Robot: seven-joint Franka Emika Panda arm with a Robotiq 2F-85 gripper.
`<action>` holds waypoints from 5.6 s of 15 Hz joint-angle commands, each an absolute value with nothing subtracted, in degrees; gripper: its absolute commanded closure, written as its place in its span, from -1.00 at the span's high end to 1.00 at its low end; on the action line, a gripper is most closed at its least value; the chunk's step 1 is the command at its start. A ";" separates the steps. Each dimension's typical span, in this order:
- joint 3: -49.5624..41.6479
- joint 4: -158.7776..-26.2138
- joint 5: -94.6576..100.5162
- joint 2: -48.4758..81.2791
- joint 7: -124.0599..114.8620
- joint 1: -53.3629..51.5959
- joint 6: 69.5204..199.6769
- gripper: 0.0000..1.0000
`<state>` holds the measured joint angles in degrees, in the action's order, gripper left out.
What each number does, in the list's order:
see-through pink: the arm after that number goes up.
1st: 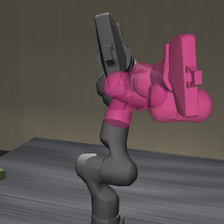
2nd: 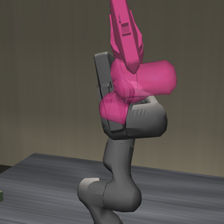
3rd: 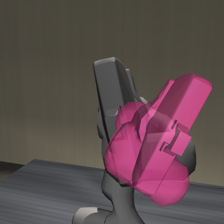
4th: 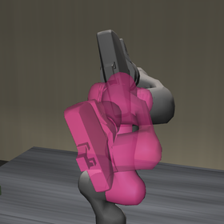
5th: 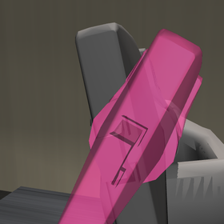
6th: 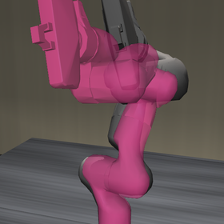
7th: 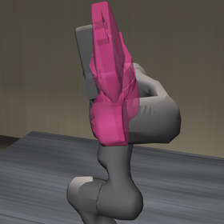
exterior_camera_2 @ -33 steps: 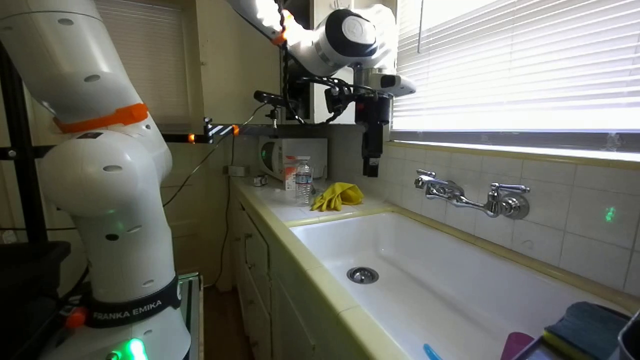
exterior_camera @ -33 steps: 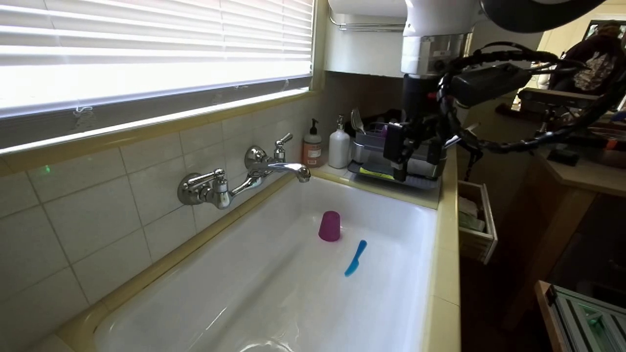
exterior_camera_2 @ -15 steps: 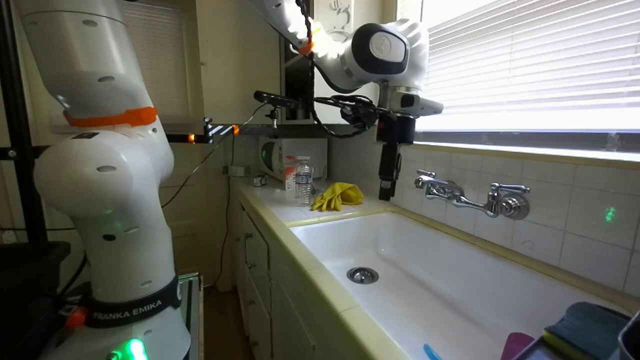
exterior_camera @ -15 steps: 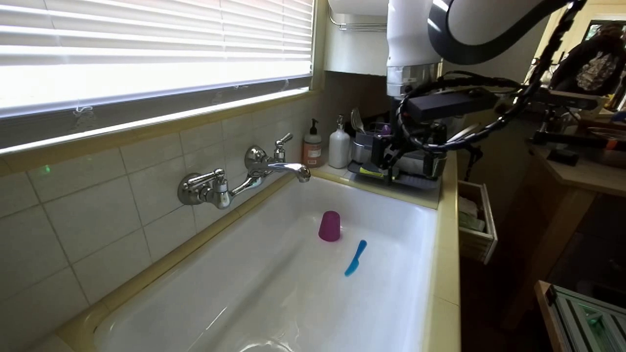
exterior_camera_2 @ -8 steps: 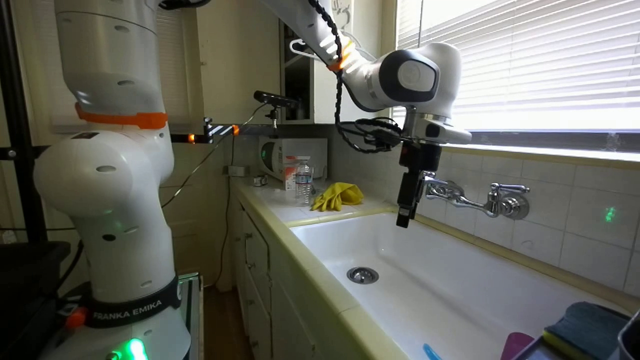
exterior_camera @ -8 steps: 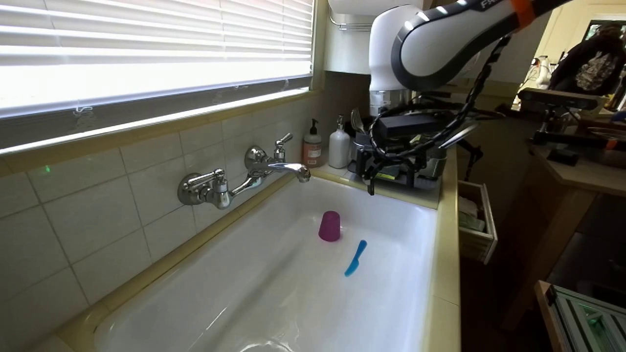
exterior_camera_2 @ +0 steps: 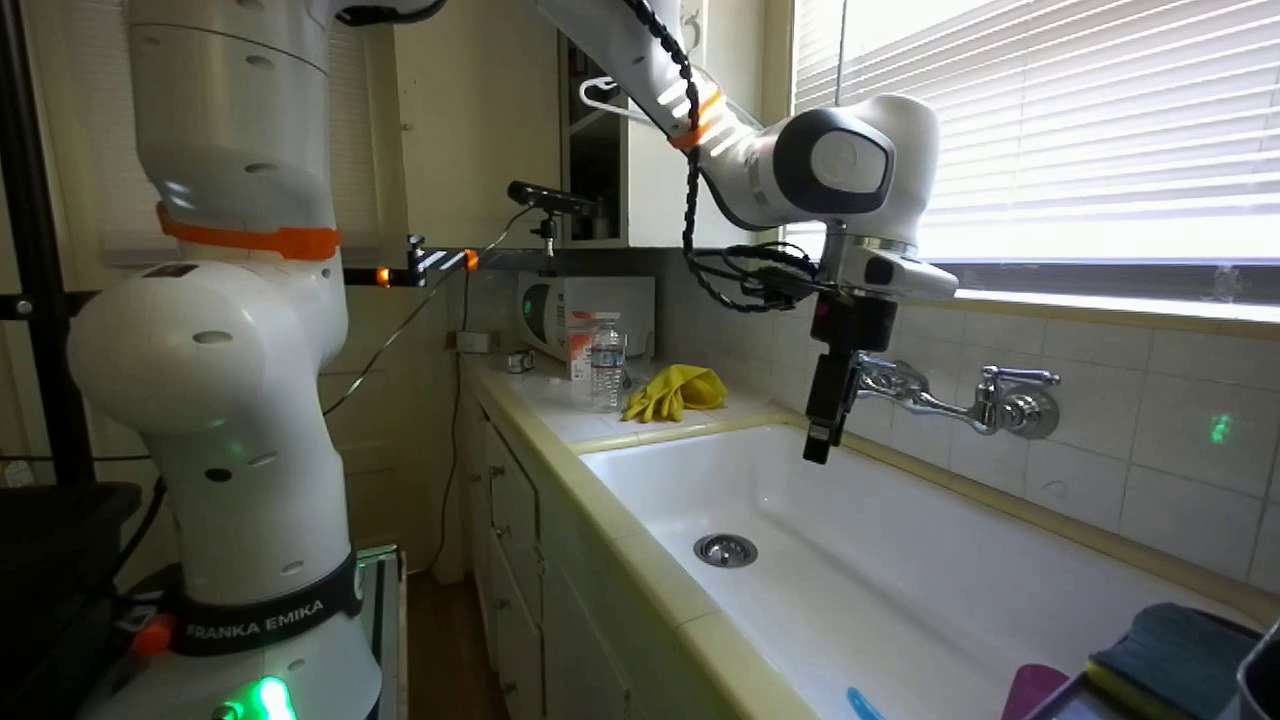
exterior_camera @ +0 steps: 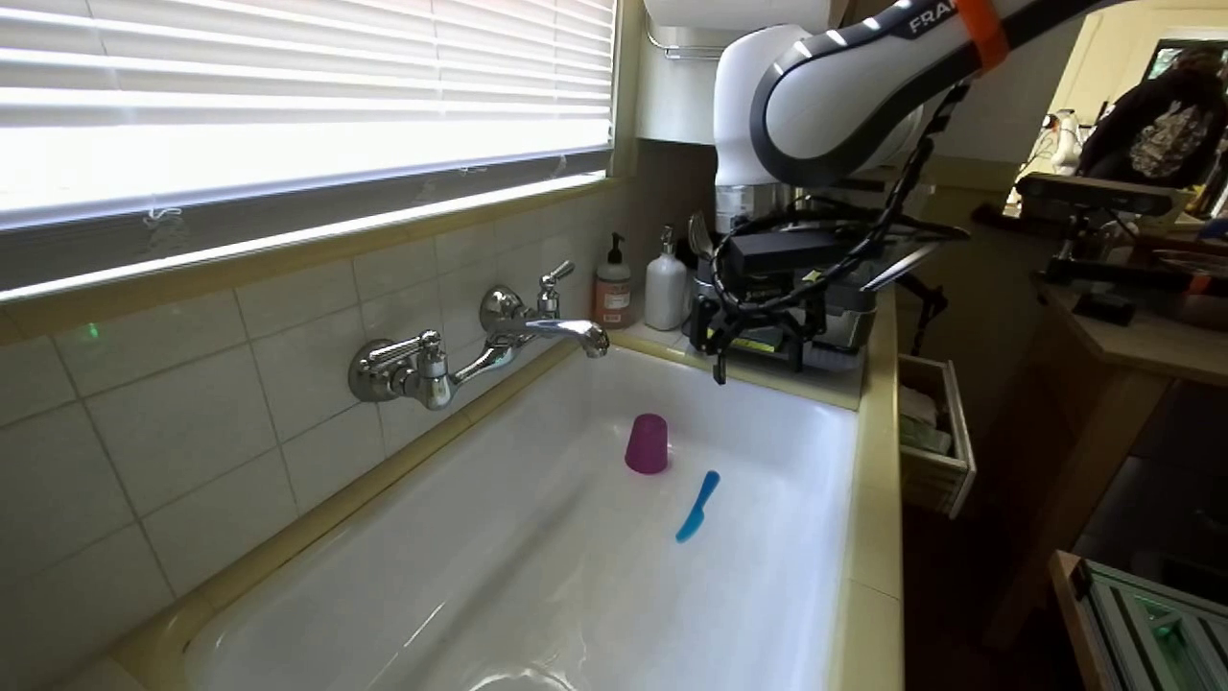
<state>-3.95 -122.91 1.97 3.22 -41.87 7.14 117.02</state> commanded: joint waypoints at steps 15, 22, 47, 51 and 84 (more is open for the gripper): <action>-8.64 -118.33 -6.80 14.94 -44.91 6.14 131.28 1.00; -13.50 -118.32 -6.27 12.48 -59.21 7.01 140.58 1.00; -19.53 -115.63 21.73 5.32 -68.09 12.61 126.46 1.00; -19.31 -115.63 21.71 5.35 -67.93 12.57 126.41 1.00; -22.71 -113.24 12.07 8.00 -5.76 23.06 142.58 1.00</action>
<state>-22.60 -115.20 15.91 5.61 -13.03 22.05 142.38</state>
